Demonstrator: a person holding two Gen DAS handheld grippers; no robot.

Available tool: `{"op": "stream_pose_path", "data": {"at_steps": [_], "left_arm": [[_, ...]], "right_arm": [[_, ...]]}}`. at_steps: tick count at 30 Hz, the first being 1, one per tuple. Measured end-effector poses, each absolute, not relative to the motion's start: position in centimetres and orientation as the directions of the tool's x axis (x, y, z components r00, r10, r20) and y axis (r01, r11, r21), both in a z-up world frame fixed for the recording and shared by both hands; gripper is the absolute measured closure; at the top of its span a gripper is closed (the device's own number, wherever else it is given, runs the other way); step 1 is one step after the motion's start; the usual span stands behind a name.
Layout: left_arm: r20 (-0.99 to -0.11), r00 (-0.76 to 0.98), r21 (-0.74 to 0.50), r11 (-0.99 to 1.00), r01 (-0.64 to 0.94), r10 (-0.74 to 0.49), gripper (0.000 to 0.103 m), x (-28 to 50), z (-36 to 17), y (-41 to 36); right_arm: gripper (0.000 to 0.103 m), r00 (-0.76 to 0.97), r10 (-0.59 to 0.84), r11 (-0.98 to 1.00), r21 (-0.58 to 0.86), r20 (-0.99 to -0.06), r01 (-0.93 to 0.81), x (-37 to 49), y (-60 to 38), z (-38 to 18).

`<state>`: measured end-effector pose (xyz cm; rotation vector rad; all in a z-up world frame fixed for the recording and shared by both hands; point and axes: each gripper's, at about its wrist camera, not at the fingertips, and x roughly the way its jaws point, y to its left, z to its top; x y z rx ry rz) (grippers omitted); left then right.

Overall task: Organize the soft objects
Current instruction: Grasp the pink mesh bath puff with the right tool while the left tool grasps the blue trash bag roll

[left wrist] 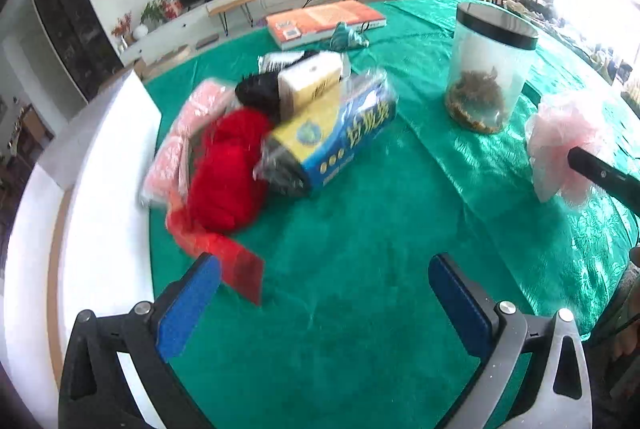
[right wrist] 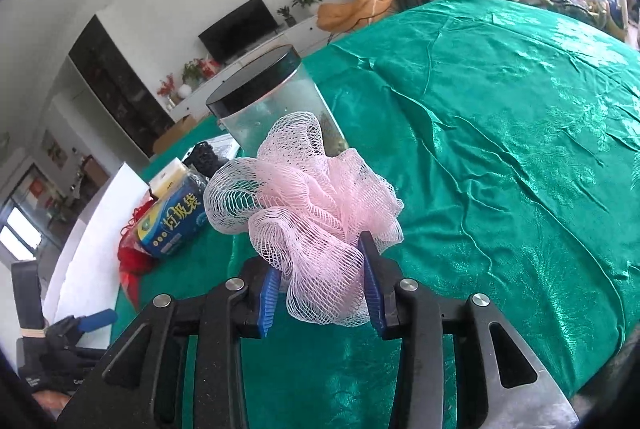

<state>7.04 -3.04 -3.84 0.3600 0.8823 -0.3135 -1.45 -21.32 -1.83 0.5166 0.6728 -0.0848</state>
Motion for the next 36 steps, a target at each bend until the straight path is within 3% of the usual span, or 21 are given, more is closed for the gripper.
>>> {"op": "stream_pose_path", "data": {"at_steps": [3,8,15,16,19,23,26,28,30,32,33,34,36], "left_arm": [[-0.762,0.633,0.268,0.823,0.500,-0.137,0.000,9.6,-2.0,-5.9],[-0.822,0.566,0.358,0.719,0.596,-0.060,0.000,15.8,-5.0,-9.9],[-0.868,0.497,0.373,0.667,0.645,0.004,0.001,17.7,-9.1,-11.5],[-0.863,0.505,0.377,0.668,0.642,0.002,0.007,17.6,-9.1,-11.5],[-0.841,0.541,0.386,0.699,0.601,-0.001,0.044,18.1,-7.9,-10.4],[-0.893,0.420,0.128,0.805,0.579,-0.160,0.049,18.6,-6.2,-7.4],[-0.888,0.282,-0.157,0.814,0.559,-0.364,0.048,17.0,-5.4,-5.3],[-0.875,0.213,-0.255,0.789,0.559,-0.434,0.044,15.9,-6.1,-4.9],[-0.884,0.245,-0.189,0.784,0.591,-0.397,0.042,14.5,-6.7,-5.5],[-0.883,0.334,-0.053,0.778,0.626,-0.329,0.022,13.2,-6.8,-6.6],[-0.878,0.368,-0.001,0.772,0.636,-0.304,0.018,12.6,-6.9,-7.2],[-0.874,0.385,0.027,0.762,0.647,-0.296,0.016,12.2,-7.0,-7.8],[-0.880,0.373,0.035,0.741,0.671,-0.296,0.016,12.2,-7.6,-8.9]], "right_arm": [[0.062,0.783,0.090,0.874,0.426,-0.615,0.235,-1.4,-21.2,-1.9],[0.060,0.787,0.085,0.871,0.429,-0.611,0.240,-1.6,-21.2,-1.9],[0.059,0.796,0.086,0.864,0.443,-0.600,0.240,-2.0,-21.5,-1.9],[0.059,0.795,0.089,0.862,0.447,-0.601,0.241,-2.0,-21.6,-1.9],[0.059,0.795,0.091,0.858,0.452,-0.599,0.243,-2.1,-21.7,-2.0],[0.059,0.797,0.093,0.855,0.459,-0.597,0.244,-2.1,-21.8,-2.0],[0.059,0.811,0.087,0.847,0.472,-0.579,0.246,-2.5,-22.1,-1.8],[0.059,0.820,0.084,0.839,0.485,-0.567,0.249,-2.8,-22.4,-1.7],[0.059,0.814,0.089,0.831,0.494,-0.574,0.257,-2.6,-22.5,-1.9],[0.059,0.805,0.096,0.828,0.496,-0.586,0.262,-2.3,-22.5,-2.2],[0.059,0.803,0.096,0.829,0.494,-0.588,0.262,-2.3,-22.4,-2.2],[0.054,0.803,0.094,0.830,0.491,-0.588,0.262,-2.3,-22.4,-2.2],[0.034,0.800,0.090,0.825,0.494,-0.594,0.274,-2.4,-22.5,-2.2]]}}
